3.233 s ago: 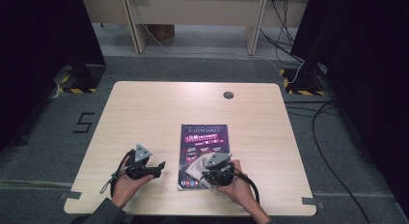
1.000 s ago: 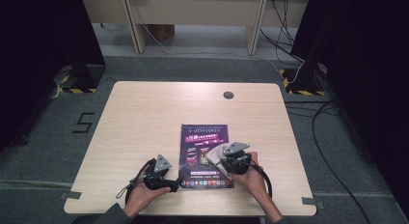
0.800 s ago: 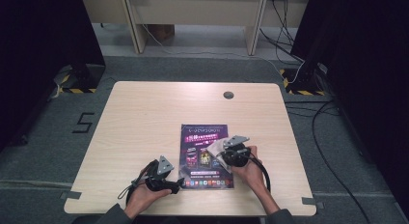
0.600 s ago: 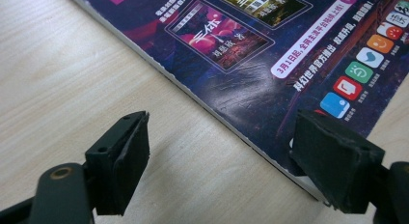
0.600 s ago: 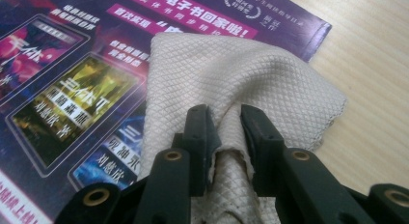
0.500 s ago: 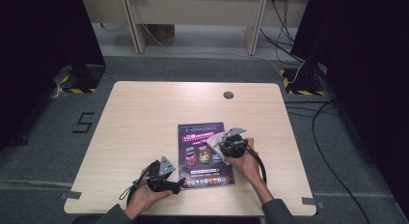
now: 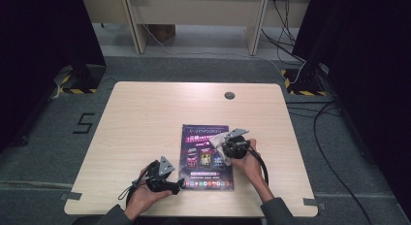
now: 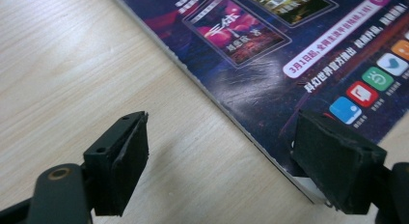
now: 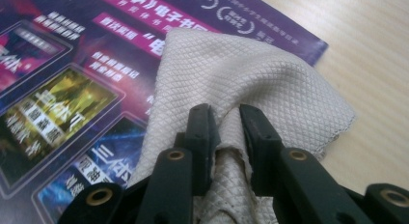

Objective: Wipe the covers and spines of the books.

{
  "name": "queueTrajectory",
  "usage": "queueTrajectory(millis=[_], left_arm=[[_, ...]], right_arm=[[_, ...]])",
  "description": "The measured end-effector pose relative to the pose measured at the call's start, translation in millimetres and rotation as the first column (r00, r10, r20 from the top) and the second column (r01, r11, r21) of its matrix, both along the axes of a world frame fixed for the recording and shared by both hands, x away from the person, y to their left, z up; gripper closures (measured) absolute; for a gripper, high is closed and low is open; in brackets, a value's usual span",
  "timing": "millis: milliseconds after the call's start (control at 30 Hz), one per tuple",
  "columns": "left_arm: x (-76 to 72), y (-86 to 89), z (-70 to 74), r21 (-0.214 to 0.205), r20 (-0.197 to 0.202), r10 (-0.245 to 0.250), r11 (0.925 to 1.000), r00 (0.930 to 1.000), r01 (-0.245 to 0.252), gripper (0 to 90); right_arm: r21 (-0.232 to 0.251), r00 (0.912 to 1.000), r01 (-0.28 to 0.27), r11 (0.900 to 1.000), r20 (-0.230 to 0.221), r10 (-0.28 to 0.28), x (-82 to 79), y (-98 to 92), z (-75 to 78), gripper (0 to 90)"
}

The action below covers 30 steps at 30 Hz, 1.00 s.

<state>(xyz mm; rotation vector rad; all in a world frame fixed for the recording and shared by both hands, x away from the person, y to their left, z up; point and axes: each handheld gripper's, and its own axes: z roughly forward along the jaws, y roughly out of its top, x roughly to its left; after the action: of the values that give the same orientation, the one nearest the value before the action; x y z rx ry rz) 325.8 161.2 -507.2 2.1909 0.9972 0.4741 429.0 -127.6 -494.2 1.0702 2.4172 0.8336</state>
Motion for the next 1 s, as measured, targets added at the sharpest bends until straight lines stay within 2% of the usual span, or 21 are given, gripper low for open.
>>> queueTrajectory(millis=[100,233,433,633,800,1000], left_arm=[[0.7,0.7,0.2,0.000,-0.007,-0.004,1.0000,1.0000,0.004,19.9],[0.2,-0.1,0.2,0.006,0.003,-0.009,0.9999,1.0000,0.009,19.9],[1.1,0.4,0.6,0.006,-0.005,-0.013,0.9999,0.9999,0.013,19.9],[1.0,0.1,0.7,0.008,-0.003,-0.014,0.9999,0.9999,0.014,20.0],[1.6,0.3,0.4,0.004,-0.004,-0.017,0.9999,0.9999,0.017,20.0],[2.3,0.5,0.7,0.006,-0.007,-0.023,0.9997,0.9997,0.023,20.0]], right_arm=[[-0.006,1.0000,0.002,1.0000,0.002,-0.002,-6.1,-2.1,0.3,75.3],[-0.030,1.0000,0.002,0.9995,0.003,-0.002,-1.5,1.3,2.0,74.4],[-0.018,0.9988,0.044,0.9988,0.019,-0.044,26.0,3.0,0.7,74.4],[-0.009,0.9956,0.088,0.9961,0.033,-0.087,46.8,-1.8,-0.5,74.3],[-0.028,0.9949,0.087,0.9958,0.053,-0.086,53.5,0.5,-0.8,74.2],[-0.025,0.9954,0.077,0.9967,0.058,-0.076,58.5,3.5,-1.5,74.3]])
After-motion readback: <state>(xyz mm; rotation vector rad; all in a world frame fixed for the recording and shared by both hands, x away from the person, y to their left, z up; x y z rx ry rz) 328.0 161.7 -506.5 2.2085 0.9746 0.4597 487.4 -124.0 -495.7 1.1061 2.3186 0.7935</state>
